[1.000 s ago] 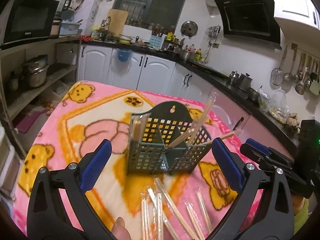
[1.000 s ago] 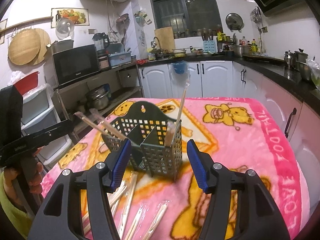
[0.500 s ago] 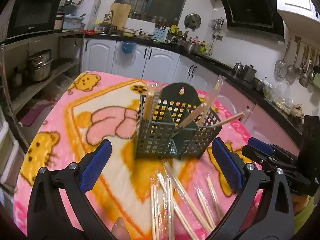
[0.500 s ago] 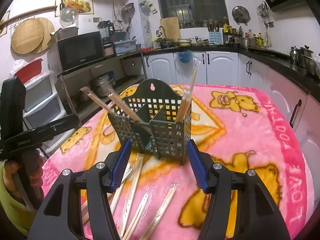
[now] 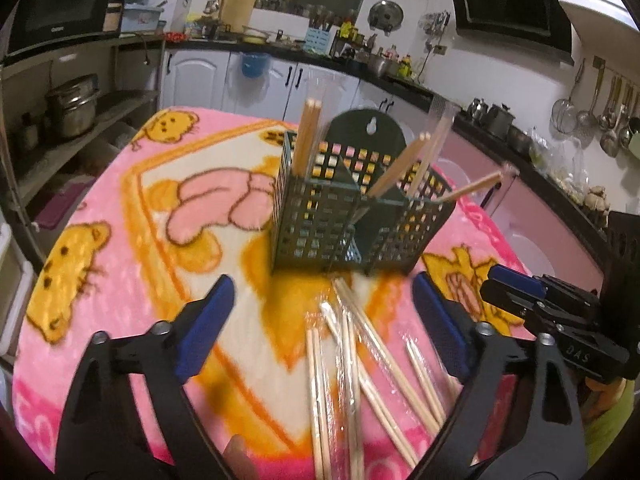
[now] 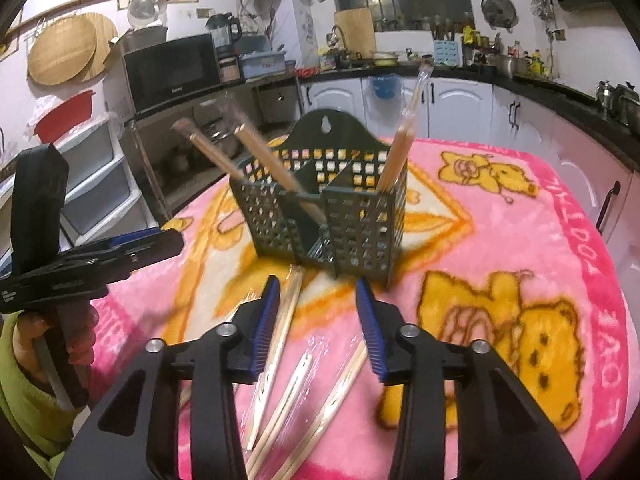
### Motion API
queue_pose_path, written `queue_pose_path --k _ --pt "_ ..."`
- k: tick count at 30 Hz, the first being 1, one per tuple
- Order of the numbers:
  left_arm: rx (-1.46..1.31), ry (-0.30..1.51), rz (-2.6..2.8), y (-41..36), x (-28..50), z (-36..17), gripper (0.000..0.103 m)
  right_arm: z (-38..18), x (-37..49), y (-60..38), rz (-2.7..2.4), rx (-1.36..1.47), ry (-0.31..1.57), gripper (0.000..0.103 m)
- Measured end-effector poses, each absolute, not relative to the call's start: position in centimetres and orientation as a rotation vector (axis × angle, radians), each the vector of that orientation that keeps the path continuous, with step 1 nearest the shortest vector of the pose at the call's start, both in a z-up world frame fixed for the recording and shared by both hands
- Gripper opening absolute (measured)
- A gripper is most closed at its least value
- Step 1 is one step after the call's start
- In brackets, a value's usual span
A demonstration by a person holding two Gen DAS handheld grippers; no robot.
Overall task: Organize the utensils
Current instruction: 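Move both open tools back down toward the remaining wrapped chopsticks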
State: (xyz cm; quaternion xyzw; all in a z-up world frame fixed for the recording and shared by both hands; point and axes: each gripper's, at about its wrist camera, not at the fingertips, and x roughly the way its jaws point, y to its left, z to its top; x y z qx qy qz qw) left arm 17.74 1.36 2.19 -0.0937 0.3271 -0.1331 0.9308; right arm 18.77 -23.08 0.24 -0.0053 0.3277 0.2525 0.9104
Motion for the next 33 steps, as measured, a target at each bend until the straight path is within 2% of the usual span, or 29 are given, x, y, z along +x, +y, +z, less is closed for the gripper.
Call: queue_pose_path --k 2,6,9,14,33 --pt "-0.194 0.692 -0.286 1.2 17.8 1.7 0.065 -0.1 18.7 -22.6 0.531 -0.025 0.692 0.026" --pt "-0.202 0.755 -0.31 1.0 18.2 0.1 0.044 -1.0 18.8 -22.0 0.544 -0.037 0.725 0.022" --pt "-0.193 0.791 -0.325 0.6 18.2 -0.8 0.033 -1.8 19.0 -21.5 0.551 -0.047 0.756 0.019" --pt "-0.164 0.835 -0.356 -0.5 18.1 -2.1 0.024 -3.1 19.4 -21.1 0.555 -0.057 0.807 0.019" --pt "-0.015 0.962 -0.415 -4.3 19.9 -5.1 0.024 -6.9 22.1 -20.6 0.549 -0.047 0.983 0.019"
